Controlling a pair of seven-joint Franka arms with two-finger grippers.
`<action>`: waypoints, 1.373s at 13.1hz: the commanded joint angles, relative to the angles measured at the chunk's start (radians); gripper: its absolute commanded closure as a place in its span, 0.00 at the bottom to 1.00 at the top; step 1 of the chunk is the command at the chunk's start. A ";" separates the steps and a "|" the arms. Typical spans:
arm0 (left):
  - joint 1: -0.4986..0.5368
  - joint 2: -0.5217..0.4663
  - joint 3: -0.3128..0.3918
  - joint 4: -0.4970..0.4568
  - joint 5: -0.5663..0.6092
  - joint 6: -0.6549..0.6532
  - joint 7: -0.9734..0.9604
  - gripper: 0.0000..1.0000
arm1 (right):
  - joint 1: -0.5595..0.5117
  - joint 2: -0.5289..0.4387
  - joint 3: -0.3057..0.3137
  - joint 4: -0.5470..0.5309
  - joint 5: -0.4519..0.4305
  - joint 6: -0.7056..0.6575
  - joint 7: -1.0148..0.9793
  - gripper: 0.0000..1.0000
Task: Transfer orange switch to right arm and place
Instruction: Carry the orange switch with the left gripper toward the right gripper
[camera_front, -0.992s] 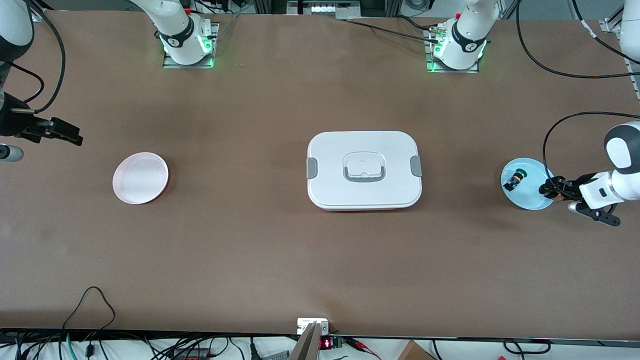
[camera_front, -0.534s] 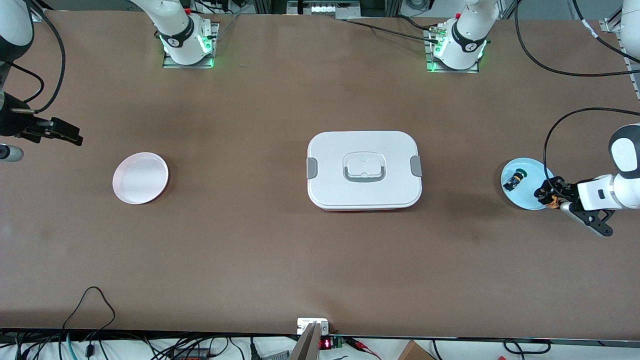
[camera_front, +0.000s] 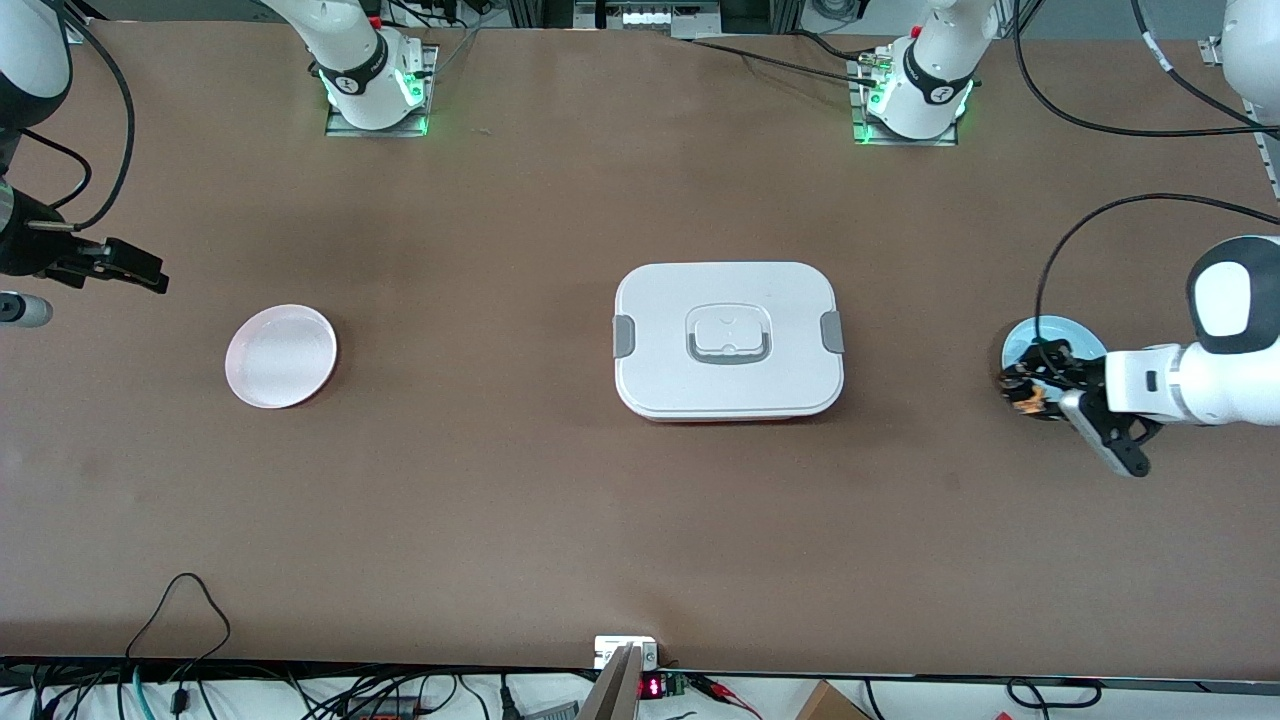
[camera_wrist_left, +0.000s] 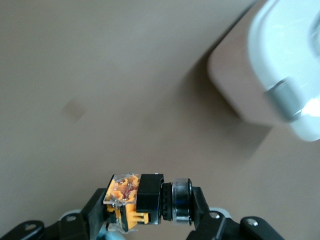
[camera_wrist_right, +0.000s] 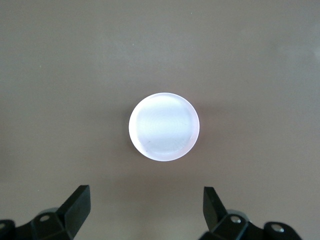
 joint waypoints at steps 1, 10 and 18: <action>0.016 0.006 -0.084 0.007 -0.141 -0.017 0.054 1.00 | -0.008 -0.013 -0.014 0.019 0.000 -0.015 0.012 0.00; -0.109 0.081 -0.176 0.007 -0.899 -0.005 0.453 1.00 | -0.052 0.002 -0.035 0.015 0.238 -0.024 0.010 0.00; -0.425 0.111 -0.174 0.030 -1.379 0.301 1.156 1.00 | -0.046 0.008 -0.035 -0.074 0.825 -0.023 0.009 0.00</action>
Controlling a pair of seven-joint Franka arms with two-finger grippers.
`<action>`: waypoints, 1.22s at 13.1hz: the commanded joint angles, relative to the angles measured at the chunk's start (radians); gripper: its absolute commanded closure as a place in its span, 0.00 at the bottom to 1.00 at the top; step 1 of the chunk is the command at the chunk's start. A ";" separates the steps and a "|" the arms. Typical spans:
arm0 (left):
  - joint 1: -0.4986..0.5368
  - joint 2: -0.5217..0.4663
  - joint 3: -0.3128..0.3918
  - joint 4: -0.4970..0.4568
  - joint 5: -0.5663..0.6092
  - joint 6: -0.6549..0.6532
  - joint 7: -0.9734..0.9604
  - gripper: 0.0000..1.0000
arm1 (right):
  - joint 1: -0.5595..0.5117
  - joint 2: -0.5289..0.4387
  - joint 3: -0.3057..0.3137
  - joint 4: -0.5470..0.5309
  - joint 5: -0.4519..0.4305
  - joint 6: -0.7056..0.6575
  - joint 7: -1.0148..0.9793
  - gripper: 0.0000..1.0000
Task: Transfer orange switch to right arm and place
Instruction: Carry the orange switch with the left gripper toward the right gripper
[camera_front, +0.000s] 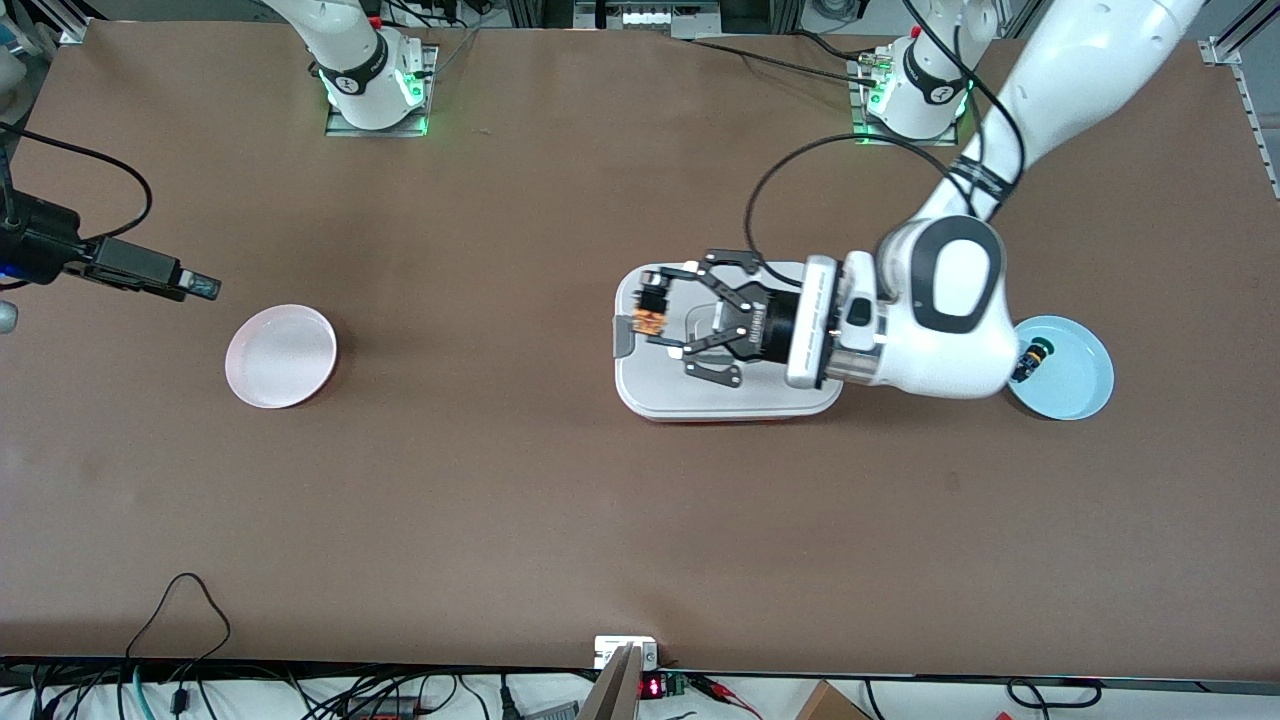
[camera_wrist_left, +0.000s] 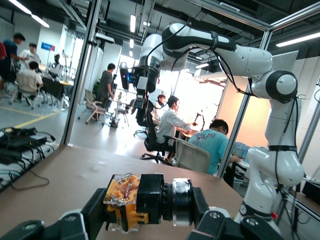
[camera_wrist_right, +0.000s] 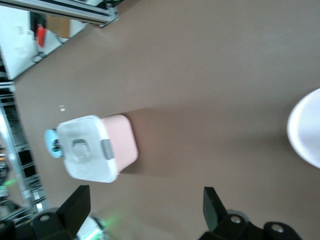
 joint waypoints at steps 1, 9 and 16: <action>-0.084 0.030 0.003 0.019 -0.159 0.103 0.170 1.00 | 0.006 -0.009 0.003 -0.060 0.142 -0.004 0.010 0.00; -0.358 0.121 0.020 0.225 -0.322 0.456 0.168 1.00 | 0.071 0.012 0.005 -0.215 0.548 -0.012 0.007 0.00; -0.501 0.193 0.031 0.337 -0.370 0.616 0.157 1.00 | 0.129 0.083 0.005 -0.215 0.715 -0.095 0.001 0.00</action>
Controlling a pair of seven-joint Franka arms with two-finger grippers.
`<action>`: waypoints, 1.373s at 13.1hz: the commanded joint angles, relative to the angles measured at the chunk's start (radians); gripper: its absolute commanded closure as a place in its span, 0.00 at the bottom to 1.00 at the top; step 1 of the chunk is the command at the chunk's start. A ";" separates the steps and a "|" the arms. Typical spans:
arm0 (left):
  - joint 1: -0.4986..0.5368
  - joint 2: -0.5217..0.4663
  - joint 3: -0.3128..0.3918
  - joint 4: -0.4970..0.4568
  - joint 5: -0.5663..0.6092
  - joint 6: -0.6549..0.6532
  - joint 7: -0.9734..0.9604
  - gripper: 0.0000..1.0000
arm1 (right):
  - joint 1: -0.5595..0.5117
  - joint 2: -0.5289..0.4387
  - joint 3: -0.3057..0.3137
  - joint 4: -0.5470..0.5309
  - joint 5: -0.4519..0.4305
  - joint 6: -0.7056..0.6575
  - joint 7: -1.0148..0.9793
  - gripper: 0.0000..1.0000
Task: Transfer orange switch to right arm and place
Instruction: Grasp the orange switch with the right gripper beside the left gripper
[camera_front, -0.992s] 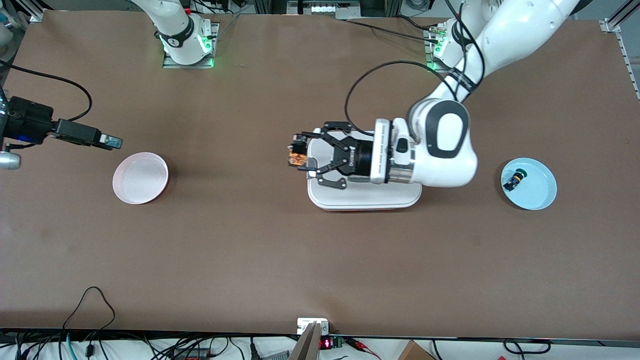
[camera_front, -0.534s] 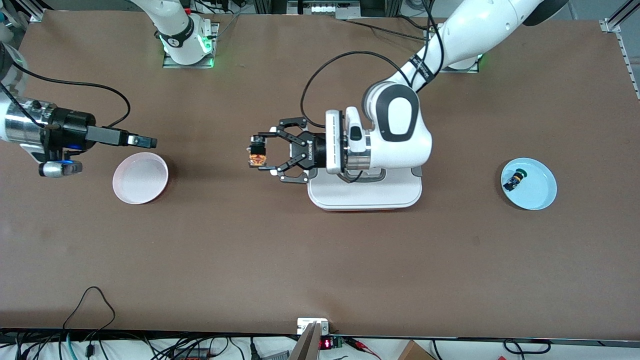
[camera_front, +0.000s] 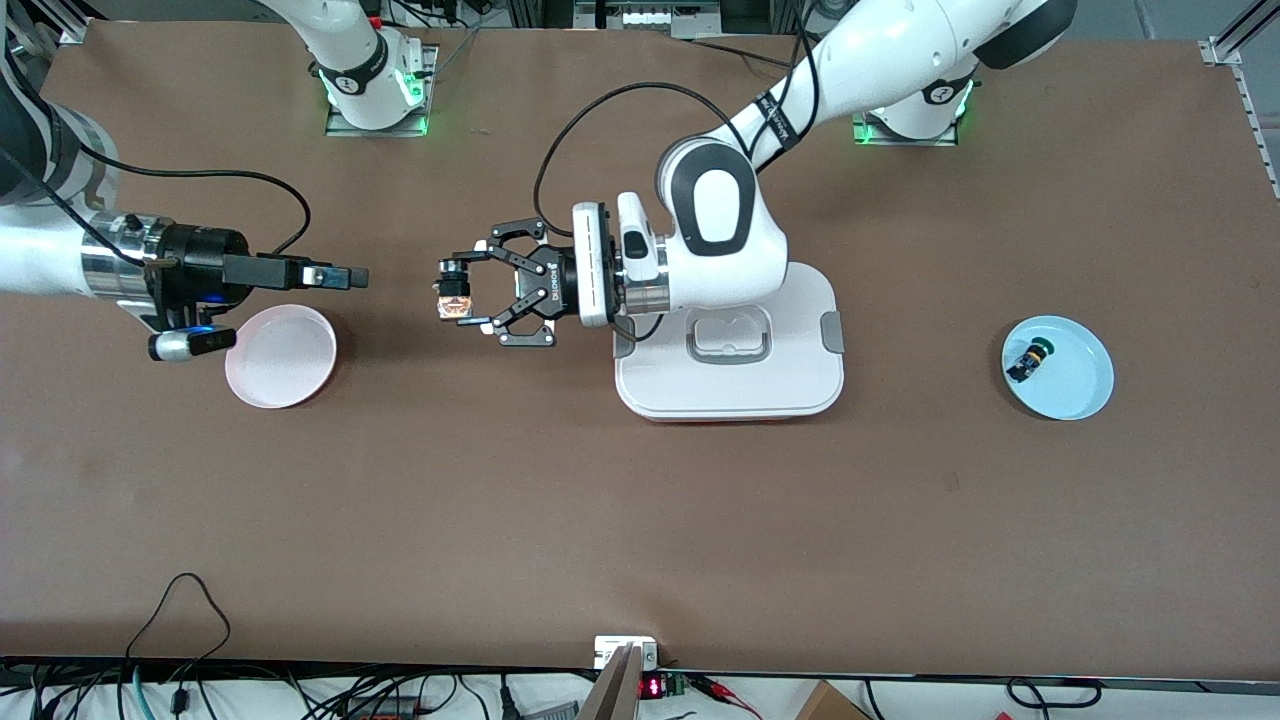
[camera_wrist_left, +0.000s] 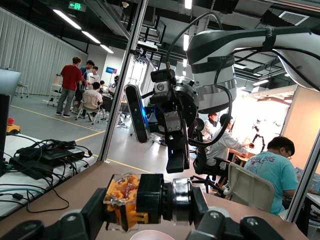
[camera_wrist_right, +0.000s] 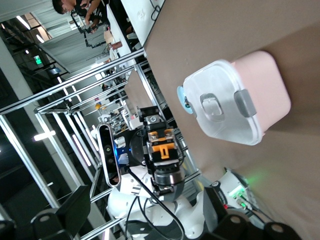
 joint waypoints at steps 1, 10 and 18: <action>-0.048 0.023 0.011 0.070 -0.040 0.051 0.009 1.00 | 0.015 0.039 -0.003 -0.005 0.057 -0.061 -0.029 0.00; -0.054 0.024 0.025 0.073 -0.039 0.050 0.021 1.00 | 0.013 0.126 -0.005 0.009 0.130 -0.131 -0.091 0.00; -0.054 0.020 0.027 0.073 -0.037 0.050 0.023 1.00 | 0.041 0.181 -0.001 0.087 0.129 -0.123 -0.189 0.00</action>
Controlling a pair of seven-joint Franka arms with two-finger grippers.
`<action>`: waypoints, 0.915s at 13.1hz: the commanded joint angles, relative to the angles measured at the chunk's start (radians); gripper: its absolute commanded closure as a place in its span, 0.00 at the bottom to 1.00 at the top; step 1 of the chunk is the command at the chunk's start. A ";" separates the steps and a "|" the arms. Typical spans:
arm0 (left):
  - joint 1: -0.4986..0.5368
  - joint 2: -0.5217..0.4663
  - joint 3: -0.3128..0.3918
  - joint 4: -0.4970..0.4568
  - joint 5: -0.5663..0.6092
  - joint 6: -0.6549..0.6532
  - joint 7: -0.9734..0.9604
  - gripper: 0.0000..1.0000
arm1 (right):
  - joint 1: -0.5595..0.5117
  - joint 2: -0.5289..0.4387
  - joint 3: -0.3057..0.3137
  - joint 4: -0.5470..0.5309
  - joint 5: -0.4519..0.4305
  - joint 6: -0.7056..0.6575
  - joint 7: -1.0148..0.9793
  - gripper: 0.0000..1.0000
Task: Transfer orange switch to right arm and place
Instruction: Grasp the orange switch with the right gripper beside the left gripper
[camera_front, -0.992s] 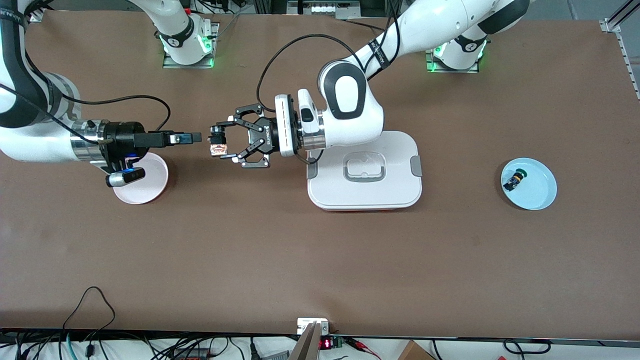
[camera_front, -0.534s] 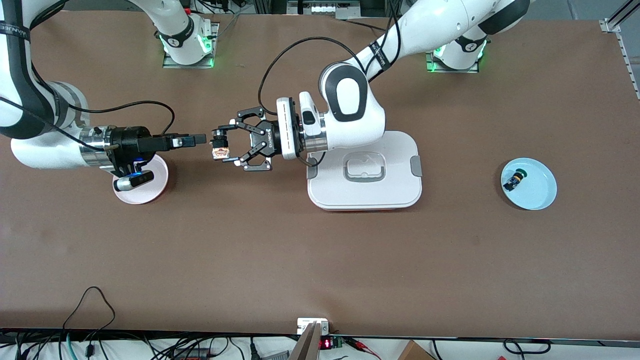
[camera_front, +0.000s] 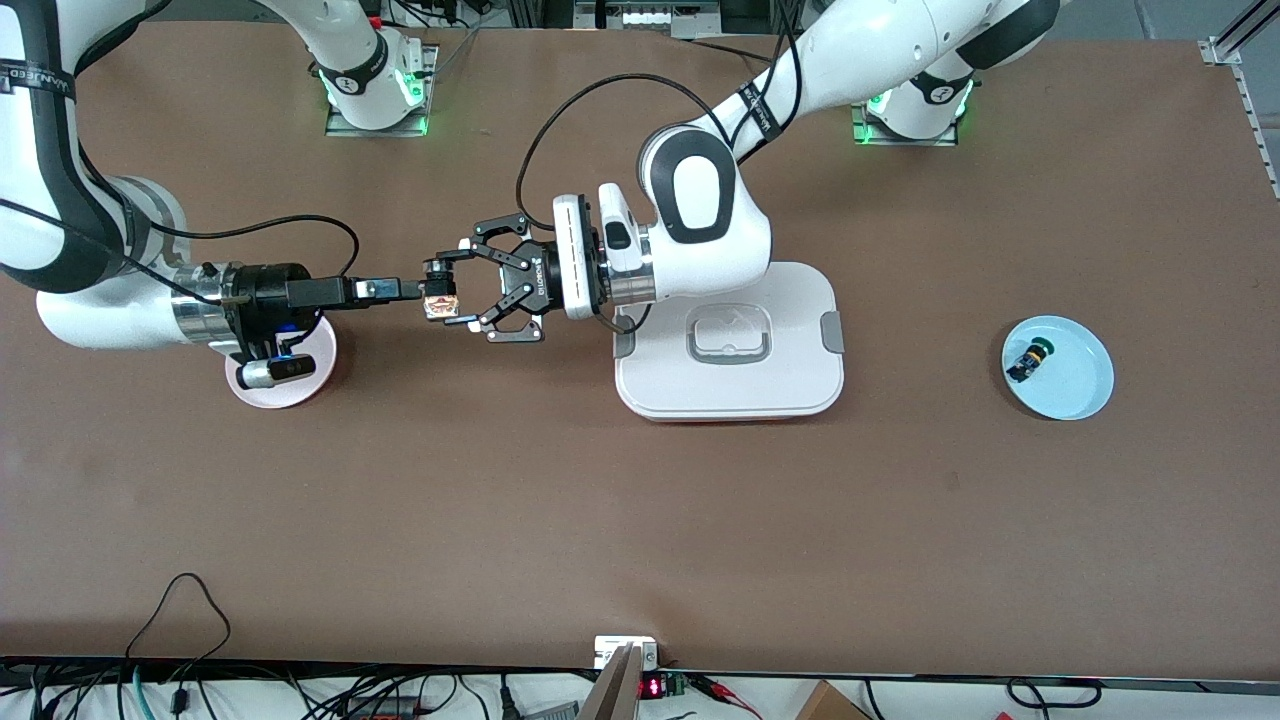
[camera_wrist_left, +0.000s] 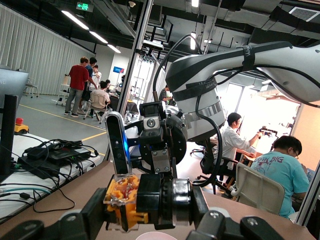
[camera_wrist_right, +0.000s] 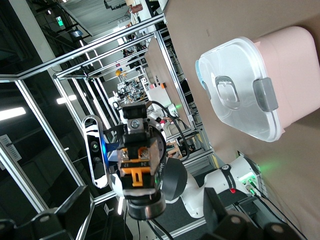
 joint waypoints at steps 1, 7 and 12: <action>-0.019 0.013 0.009 0.038 -0.029 0.009 0.023 1.00 | 0.017 0.029 -0.003 0.042 0.018 -0.002 -0.015 0.00; -0.018 0.013 0.008 0.038 -0.029 0.009 0.022 1.00 | 0.029 0.044 -0.001 0.047 0.023 -0.003 -0.029 0.00; -0.019 0.014 0.008 0.055 -0.029 0.009 0.017 1.00 | 0.040 0.044 -0.001 0.047 0.024 -0.002 -0.029 0.00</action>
